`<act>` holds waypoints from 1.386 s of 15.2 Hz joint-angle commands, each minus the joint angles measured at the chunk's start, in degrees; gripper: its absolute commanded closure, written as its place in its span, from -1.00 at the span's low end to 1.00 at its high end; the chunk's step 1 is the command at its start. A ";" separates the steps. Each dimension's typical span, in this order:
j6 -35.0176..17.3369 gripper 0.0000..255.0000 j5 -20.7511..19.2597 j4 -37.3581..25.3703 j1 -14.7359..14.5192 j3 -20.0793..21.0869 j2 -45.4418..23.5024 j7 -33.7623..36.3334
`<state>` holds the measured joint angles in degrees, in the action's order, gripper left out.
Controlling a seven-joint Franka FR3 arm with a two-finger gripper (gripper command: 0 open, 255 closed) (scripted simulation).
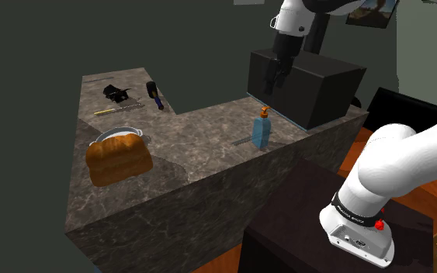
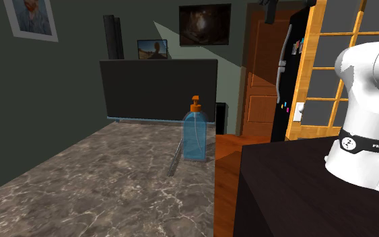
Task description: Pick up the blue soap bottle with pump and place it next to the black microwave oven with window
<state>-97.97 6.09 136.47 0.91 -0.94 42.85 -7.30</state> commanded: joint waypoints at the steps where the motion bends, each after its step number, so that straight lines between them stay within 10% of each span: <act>1: 0.00 -1.00 0.00 0.00 0.00 0.00 0.00 0.00; 21: -40.63 -1.00 -9.02 12.83 13.04 -2.59 -23.66 10.64</act>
<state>-136.34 -2.42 149.72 13.32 -3.48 21.52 2.42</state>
